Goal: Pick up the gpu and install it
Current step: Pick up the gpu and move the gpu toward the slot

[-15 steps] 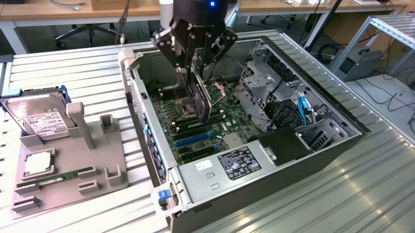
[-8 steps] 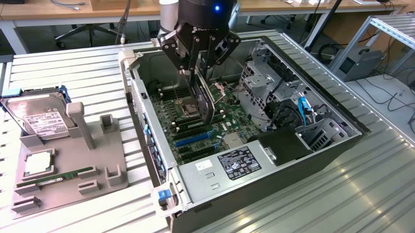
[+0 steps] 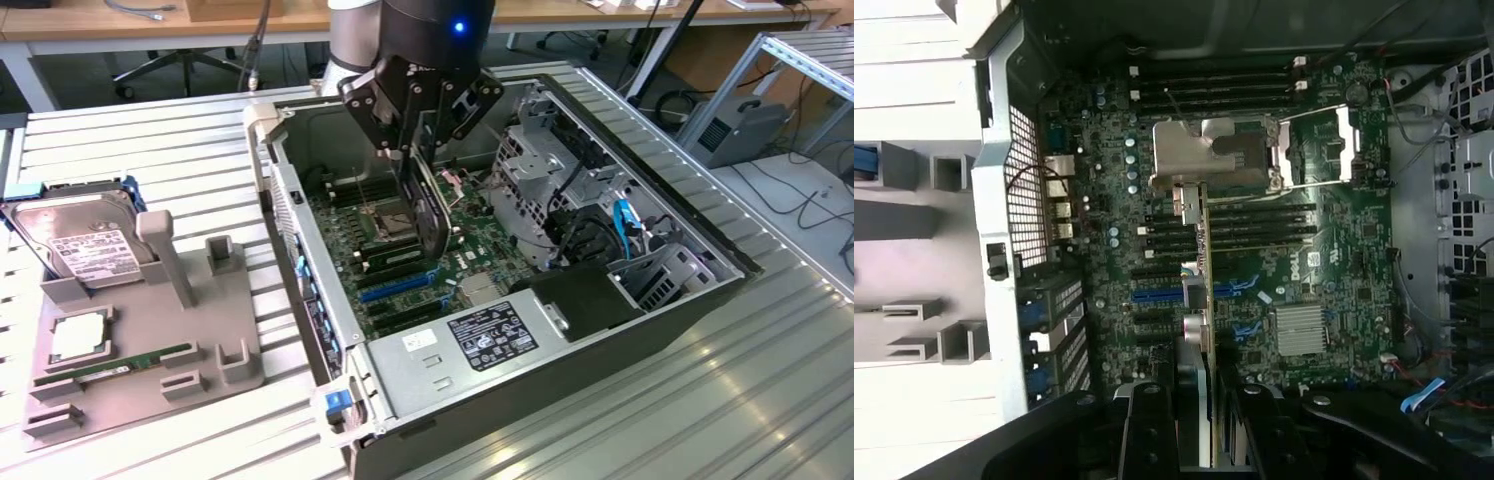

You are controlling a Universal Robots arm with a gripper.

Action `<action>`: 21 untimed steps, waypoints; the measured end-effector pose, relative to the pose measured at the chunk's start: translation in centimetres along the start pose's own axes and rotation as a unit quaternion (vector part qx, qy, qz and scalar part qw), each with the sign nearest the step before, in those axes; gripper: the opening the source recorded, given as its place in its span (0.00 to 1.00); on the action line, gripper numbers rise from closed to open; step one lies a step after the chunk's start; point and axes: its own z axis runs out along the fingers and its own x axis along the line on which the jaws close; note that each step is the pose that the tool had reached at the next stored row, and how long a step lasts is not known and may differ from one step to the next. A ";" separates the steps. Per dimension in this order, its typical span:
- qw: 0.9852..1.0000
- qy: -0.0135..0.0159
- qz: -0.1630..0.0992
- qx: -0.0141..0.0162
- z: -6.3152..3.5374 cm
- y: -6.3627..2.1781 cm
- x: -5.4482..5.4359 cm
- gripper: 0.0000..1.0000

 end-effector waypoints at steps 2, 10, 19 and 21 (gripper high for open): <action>1.000 0.000 0.000 0.000 0.12 -0.02 -0.2 0.27; 1.000 0.000 0.000 0.000 0.67 -0.07 -1.1 0.27; 1.000 0.000 0.000 0.000 1.70 -0.07 -2.6 0.27; 1.000 0.000 0.000 0.000 1.95 -0.06 -2.9 0.27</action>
